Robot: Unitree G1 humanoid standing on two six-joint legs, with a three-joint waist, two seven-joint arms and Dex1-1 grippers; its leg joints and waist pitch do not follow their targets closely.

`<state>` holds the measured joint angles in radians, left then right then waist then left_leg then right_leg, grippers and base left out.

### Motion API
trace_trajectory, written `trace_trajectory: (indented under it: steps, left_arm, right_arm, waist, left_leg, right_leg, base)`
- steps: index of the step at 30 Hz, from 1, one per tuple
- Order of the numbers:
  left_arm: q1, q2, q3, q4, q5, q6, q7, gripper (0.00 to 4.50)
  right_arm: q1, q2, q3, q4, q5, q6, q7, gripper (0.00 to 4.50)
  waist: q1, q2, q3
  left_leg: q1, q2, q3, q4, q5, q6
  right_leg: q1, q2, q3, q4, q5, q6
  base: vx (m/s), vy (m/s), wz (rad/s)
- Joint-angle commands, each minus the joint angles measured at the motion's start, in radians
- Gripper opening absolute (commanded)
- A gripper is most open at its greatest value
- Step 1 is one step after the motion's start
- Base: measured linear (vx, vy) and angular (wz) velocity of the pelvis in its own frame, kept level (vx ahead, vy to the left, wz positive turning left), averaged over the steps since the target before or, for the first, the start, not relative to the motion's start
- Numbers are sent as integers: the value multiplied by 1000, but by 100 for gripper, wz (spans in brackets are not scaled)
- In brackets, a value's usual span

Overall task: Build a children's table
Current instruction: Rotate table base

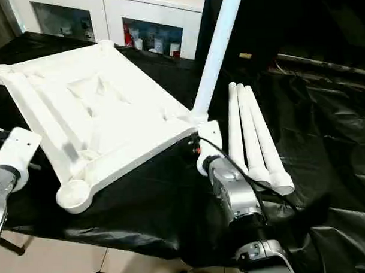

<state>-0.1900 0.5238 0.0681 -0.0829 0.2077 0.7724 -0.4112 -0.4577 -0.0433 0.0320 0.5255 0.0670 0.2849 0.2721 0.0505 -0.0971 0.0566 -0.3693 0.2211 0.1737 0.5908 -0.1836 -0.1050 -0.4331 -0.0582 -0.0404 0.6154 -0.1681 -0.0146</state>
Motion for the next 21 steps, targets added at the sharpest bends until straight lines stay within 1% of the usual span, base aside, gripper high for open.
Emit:
trace_trajectory:
  steps: [1, 2, 4, 6, 7, 8, 9, 10, 11, 12, 13, 14, 15, 16, 17, 18, 19, 20, 21]
  left_arm:
    - [18, -22, -92, -65, -93, 9, -123, 403]
    - [22, -21, -103, -80, -113, 8, -152, 411]
    - [26, -22, -120, -100, -142, 16, -193, 418]
    - [18, -22, -162, -88, -163, -28, -255, 432]
    - [15, -23, -169, -84, -164, -34, -262, 442]
    - [5, -34, -177, -69, -168, -63, -274, 442]
    - [-14, -52, -184, -42, -163, -80, -269, 442]
    - [-14, -52, -184, -42, -163, -80, -269, 442]
    - [-31, -66, -190, -19, -161, -101, -265, 442]
    - [-52, -87, -190, 8, -159, -118, -250, 442]
    - [-81, -118, -192, 43, -163, -159, -228, 442]
    - [-107, -150, -191, 75, -173, -188, -208, 442]
    - [-120, -170, -191, 95, -180, -202, -197, 442]
    - [-139, -192, -206, 128, -181, -240, -189, 442]
    - [-149, -204, -212, 150, -179, -261, -182, 442]
    - [-149, -204, -212, 150, -179, -261, -182, 442]
    - [-162, -217, -220, 183, -172, -284, -173, 442]
    - [-168, -218, -226, 195, -166, -291, -172, 442]
    - [-169, -215, -227, 196, -163, -294, -176, 442]
  right_arm:
    - [-26, -11, 14, 28, -4, 15, 27, 374]
    - [-31, -13, 17, 38, -4, 11, 36, 374]
    - [-40, -16, 22, 54, -7, 0, 51, 374]
    - [-54, -15, 23, 72, 4, -6, 82, 374]
    - [-56, -15, 23, 74, 6, -6, 87, 374]
    - [-60, -14, 23, 75, 8, -8, 94, 374]
    - [-63, -15, 25, 74, 8, -10, 102, 374]
    - [-63, -15, 25, 74, 8, -10, 102, 374]
    - [-67, -16, 28, 72, 10, -15, 112, 374]
    - [-68, -17, 30, 66, 14, -17, 125, 374]
    - [-68, -22, 33, 58, 18, -21, 140, 374]
    - [-68, -27, 36, 54, 18, -27, 149, 374]
    - [-69, -30, 38, 53, 14, -33, 148, 374]
    - [-72, -37, 38, 53, 2, -42, 141, 374]
    - [-75, -40, 32, 45, 2, -43, 136, 374]
    - [-75, -40, 32, 45, 2, -43, 136, 374]
    - [-82, -41, 16, 28, 9, -37, 123, 374]
    - [-90, -45, 1, 10, 13, -23, 106, 374]
    - [-96, -50, -8, -6, 14, -7, 96, 374]
  waist:
    - [-2, 25, -64]
    - [2, 26, -63]
    - [5, 25, -64]
    - [5, 21, -63]
    - [3, 20, -65]
    - [2, 20, -64]
    - [1, 24, -64]
    - [-2, 22, -64]
    - [0, 22, -64]
    - [-1, 21, -64]
    - [-1, 22, -64]
    - [2, 20, -65]
    - [3, 20, -65]
    - [4, 21, -67]
    - [5, 19, -66]
    - [5, 17, -67]
    - [4, 15, -68]
    - [1, 22, -68]
    - [0, 24, -71]
  left_leg:
    - [17, 3, 9, -68, -202, -10]
    - [17, 3, 10, -68, -202, -9]
    - [14, 2, 10, -69, -197, -13]
    - [12, 0, 9, -70, -200, -13]
    - [11, 1, 9, -70, -200, -13]
    - [9, 0, 9, -69, -195, -15]
    - [10, 0, 9, -69, -197, -16]
    - [10, -1, 10, -69, -197, -15]
    - [14, 0, 10, -68, -206, -16]
    - [12, -1, 9, -68, -209, -15]
    - [12, 0, 9, -68, -212, -17]
    - [16, 0, 10, -67, -215, -14]
    - [15, 1, 10, -67, -218, -14]
    - [12, 1, 7, -68, -213, -18]
    - [10, 1, 7, -68, -214, -20]
    - [9, 1, 7, -68, -217, -20]
    - [5, 2, 5, -68, -212, -21]
    - [7, 0, 5, -67, -217, -23]
    - [9, 0, 5, -65, -213, -22]
  right_leg:
    - [46, -48, 36, -62, -183, -151]
    - [45, -47, 36, -62, -176, -153]
    - [49, -46, 36, -60, -164, -152]
    - [52, -47, 36, -62, -174, -145]
    - [53, -48, 36, -62, -181, -142]
    - [55, -49, 37, -62, -180, -140]
    - [54, -49, 38, -62, -183, -137]
    - [54, -47, 38, -65, -188, -133]
    - [52, -47, 37, -66, -201, -130]
    - [53, -47, 37, -68, -210, -128]
    - [54, -48, 37, -69, -219, -126]
    - [51, -47, 37, -72, -225, -123]
    - [51, -47, 37, -73, -230, -124]
    - [55, -49, 36, -71, -228, -125]
    - [55, -50, 35, -73, -238, -122]
    - [56, -50, 35, -74, -244, -119]
    - [59, -51, 34, -71, -242, -117]
    - [56, -50, 35, -73, -243, -114]
    - [57, -49, 35, -71, -235, -113]
  base:
    - [0, 0, 0]
    - [0, 0, 0]
    - [0, 0, 0]
    - [0, 0, 0]
    - [0, 0, 0]
    - [0, 0, 0]
    - [0, 0, 0]
    - [0, 0, 0]
    - [0, 0, 0]
    - [0, 0, 0]
    - [0, 0, 0]
    - [0, 0, 0]
    - [0, 0, 0]
    - [0, 0, 0]
    - [0, 0, 0]
    - [0, 0, 0]
    - [0, 0, 0]
    - [0, 0, 0]
    - [0, 0, 0]
